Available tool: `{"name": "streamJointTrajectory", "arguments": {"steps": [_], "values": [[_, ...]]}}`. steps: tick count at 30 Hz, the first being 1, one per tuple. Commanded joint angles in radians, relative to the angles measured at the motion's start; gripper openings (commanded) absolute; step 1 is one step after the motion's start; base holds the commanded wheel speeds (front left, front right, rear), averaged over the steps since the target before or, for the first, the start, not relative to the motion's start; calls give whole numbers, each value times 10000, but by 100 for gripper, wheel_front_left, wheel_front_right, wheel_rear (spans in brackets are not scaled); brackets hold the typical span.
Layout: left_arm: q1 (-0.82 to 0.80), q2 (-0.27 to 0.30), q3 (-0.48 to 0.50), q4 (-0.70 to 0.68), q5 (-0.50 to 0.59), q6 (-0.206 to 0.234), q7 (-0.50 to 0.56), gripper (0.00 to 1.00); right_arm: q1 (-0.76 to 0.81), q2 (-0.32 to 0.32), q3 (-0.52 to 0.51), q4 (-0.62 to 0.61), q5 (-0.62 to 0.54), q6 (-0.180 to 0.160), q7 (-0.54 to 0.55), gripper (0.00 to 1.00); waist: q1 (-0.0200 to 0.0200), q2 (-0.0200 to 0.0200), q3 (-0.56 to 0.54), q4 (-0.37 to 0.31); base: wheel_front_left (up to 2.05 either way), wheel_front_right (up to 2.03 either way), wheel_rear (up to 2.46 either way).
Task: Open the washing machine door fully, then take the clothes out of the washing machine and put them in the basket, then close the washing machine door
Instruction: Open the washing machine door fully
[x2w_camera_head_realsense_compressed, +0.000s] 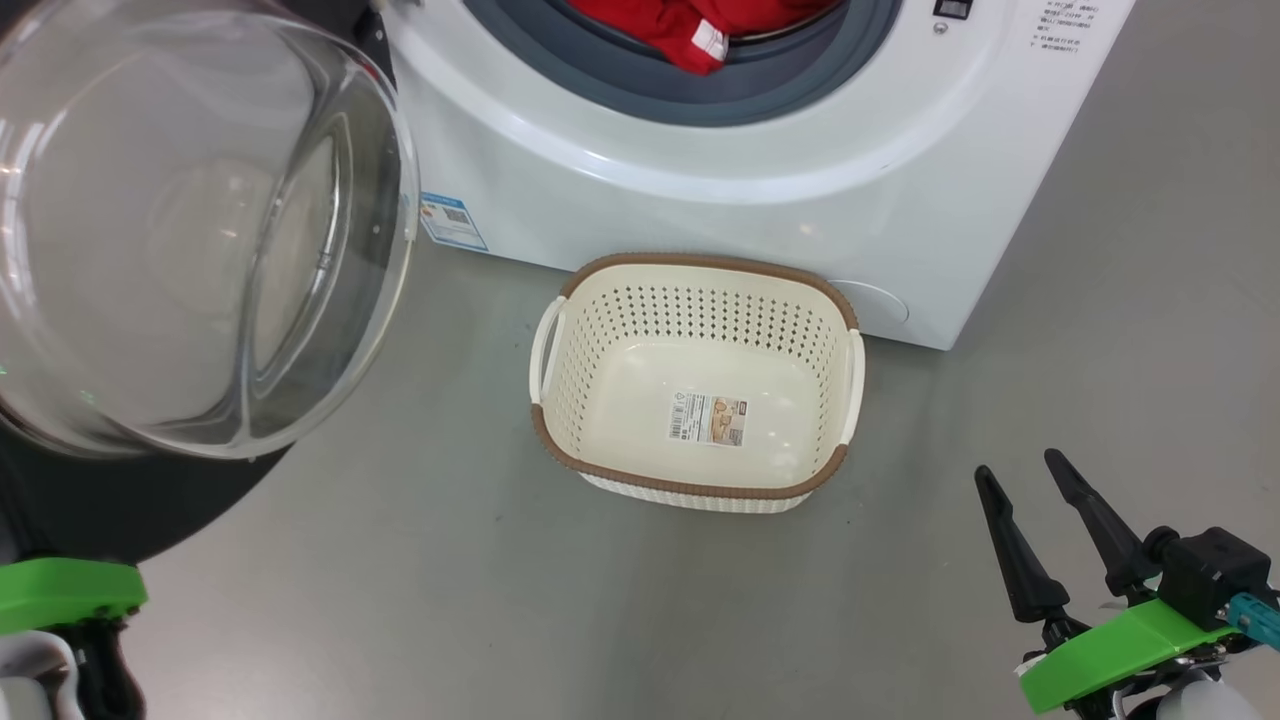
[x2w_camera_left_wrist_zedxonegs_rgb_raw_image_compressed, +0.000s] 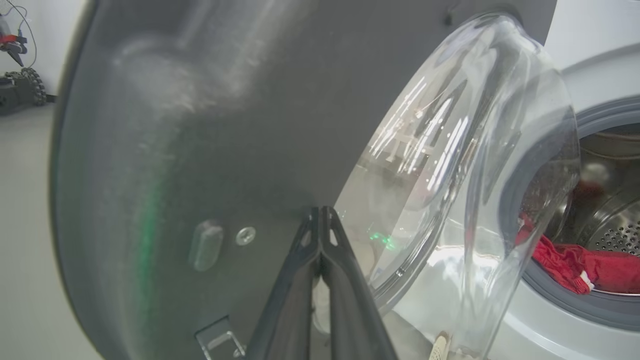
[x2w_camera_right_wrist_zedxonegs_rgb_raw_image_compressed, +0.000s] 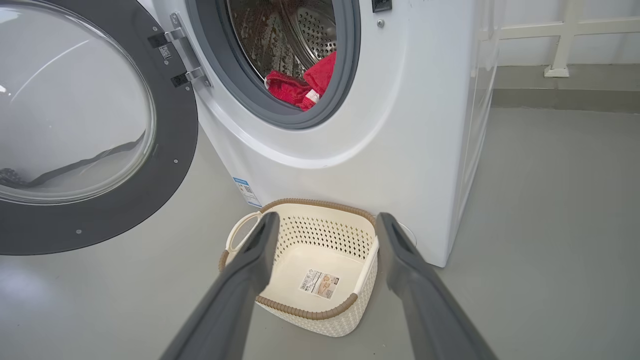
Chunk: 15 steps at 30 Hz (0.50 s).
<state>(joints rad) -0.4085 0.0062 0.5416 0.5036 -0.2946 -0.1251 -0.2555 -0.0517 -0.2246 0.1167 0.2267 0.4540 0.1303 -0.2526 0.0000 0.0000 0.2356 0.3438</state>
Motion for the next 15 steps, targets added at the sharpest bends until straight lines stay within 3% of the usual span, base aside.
{"name": "streamJointTrajectory", "arguments": {"steps": [1,15], "values": [[-284,475,495,-170,167,-15,-63,0,-265,-185,221,-263,-137,4,-92,100,0,0,87,-29,0,0,0],[-1328,1031,1485,583,612,-52,-63,0,-494,-391,102,-388,-181,4,-92,100,0,0,601,-127,0,0,0]]}}
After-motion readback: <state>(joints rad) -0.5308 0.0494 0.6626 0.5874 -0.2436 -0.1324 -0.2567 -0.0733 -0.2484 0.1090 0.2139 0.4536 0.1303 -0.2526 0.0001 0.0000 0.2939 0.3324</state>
